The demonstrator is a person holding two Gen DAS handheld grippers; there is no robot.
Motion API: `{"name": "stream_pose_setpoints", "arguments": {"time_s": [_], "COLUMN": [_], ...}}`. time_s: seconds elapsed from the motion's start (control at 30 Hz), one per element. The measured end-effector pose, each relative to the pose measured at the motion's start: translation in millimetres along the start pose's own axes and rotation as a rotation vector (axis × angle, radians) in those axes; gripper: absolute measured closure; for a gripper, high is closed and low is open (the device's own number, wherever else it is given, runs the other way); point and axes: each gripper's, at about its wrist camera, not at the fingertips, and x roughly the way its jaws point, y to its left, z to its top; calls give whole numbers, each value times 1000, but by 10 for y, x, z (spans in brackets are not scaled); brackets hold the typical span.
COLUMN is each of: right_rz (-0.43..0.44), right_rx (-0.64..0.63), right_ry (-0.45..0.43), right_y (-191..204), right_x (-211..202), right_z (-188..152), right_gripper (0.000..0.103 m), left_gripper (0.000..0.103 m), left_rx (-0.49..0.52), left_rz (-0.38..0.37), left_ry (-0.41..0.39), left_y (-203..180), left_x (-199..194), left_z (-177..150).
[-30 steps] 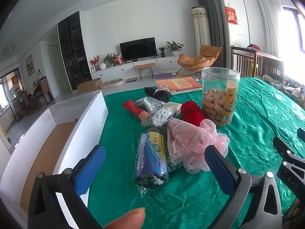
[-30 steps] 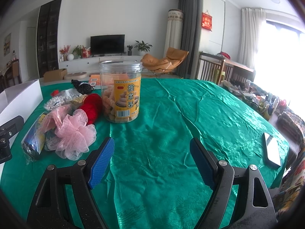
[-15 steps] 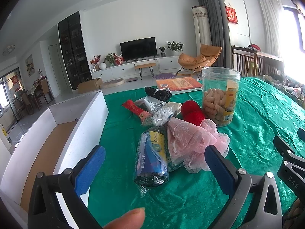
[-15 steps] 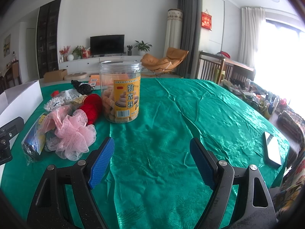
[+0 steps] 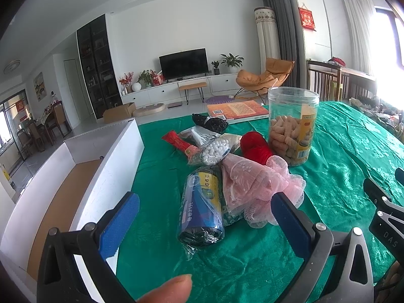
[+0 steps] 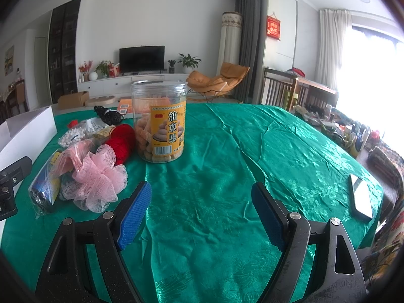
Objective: Organize soft objects
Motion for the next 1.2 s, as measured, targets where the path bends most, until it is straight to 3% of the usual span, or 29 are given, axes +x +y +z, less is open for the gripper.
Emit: {"name": "stream_pose_setpoints", "arguments": {"time_s": [1.2], "right_rz": [3], "right_rx": [4], "right_ry": [8], "right_y": [-11], "right_x": [8], "right_z": [0], "right_gripper": [19], "left_gripper": [0], "left_rx": [15], "left_rz": [-4], "left_ry": [15], "left_y": [-21], "left_x": [31], "left_z": [-43]}}
